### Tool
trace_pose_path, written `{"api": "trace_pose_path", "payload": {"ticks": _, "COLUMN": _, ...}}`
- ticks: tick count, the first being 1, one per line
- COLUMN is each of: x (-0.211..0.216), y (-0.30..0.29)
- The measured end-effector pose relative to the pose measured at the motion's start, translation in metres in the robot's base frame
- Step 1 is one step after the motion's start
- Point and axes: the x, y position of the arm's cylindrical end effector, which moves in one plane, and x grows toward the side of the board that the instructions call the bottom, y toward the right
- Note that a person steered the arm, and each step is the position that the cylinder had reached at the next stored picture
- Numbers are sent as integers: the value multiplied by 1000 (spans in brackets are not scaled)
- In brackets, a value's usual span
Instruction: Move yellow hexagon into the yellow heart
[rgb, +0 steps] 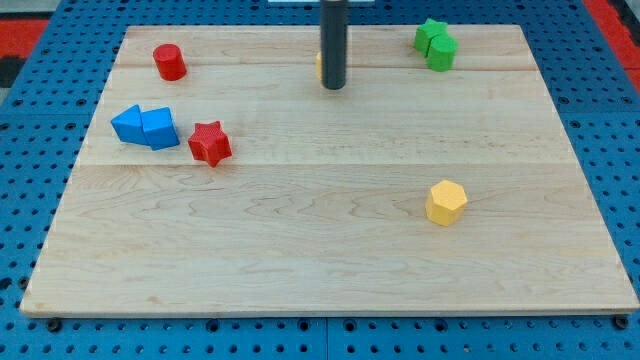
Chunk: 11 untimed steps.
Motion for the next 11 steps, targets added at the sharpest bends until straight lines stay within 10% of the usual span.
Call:
{"api": "trace_pose_path", "payload": {"ticks": 5, "x": -69, "y": -39}}
{"api": "trace_pose_path", "payload": {"ticks": 8, "x": 123, "y": 215}}
{"api": "trace_pose_path", "payload": {"ticks": 10, "x": 254, "y": 173}}
{"api": "trace_pose_path", "payload": {"ticks": 11, "x": 185, "y": 106}}
